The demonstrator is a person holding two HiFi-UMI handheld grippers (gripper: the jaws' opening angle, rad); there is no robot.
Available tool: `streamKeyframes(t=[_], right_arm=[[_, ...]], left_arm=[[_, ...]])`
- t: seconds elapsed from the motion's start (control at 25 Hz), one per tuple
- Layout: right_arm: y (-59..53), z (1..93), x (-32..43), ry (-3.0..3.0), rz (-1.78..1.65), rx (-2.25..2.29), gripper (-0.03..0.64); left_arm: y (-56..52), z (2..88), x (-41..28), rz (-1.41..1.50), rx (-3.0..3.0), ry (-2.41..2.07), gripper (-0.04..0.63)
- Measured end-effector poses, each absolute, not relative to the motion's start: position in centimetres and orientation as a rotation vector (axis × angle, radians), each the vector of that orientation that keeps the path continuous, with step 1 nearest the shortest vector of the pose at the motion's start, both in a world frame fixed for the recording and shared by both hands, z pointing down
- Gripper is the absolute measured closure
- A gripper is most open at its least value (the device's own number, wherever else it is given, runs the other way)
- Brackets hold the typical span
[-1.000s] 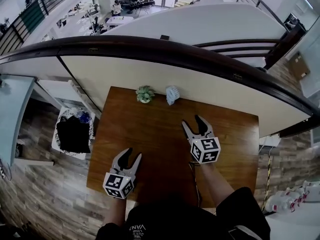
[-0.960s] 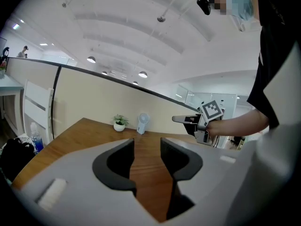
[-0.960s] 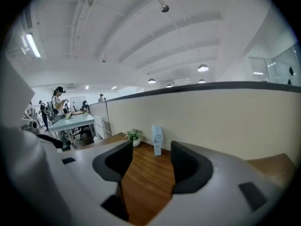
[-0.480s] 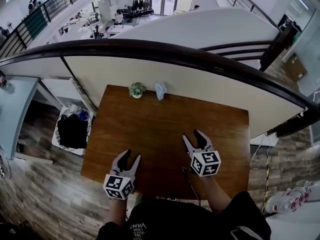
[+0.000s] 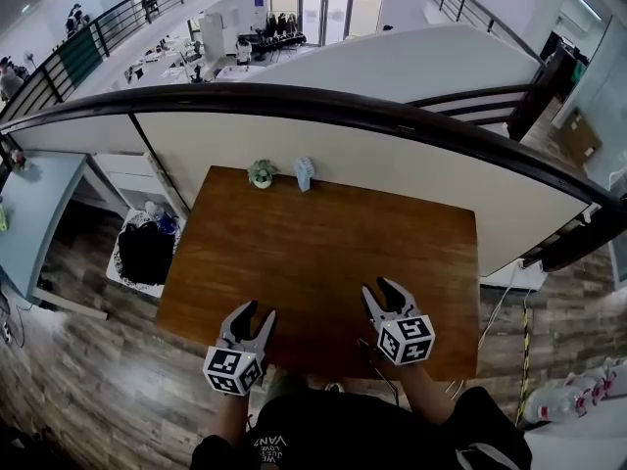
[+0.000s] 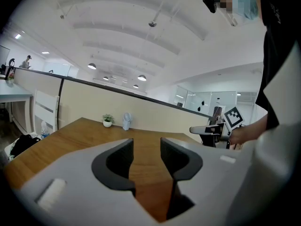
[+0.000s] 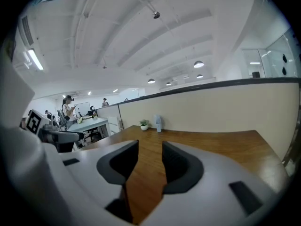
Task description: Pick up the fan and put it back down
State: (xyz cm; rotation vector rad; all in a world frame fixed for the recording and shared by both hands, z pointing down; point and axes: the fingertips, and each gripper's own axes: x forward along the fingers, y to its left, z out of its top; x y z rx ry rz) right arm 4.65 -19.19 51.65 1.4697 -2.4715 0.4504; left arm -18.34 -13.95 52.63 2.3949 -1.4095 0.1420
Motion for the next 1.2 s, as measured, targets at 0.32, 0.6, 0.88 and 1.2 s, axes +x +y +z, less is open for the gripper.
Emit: streamKeyframes(t=[0.32,0.6,0.88,1.2], right_arm=[[-14.1,52.0,6.9,-2.476,0.426,1.452,0.557],[-11.2,52.2,8.4,-2.479,0.401,1.431,0.577],[-8.1,52.9,9.2,-2.492,0.423,1.4,0.601],[-5.6,54.0,9.4,-2.466,0.396,1.339,0.604]], left_arm=[[-10.6,52.4,-16.1,0.17,2.404,-1.433,0.433],[-7.7,52.1,-14.3,0.17,2.424,-1.455,0.488],[-5.0,52.6,-12.6,0.183,2.427,-1.456,0.543],[-3.1,53.2,-10.8,0.203,2.445,-1.421,0.581]])
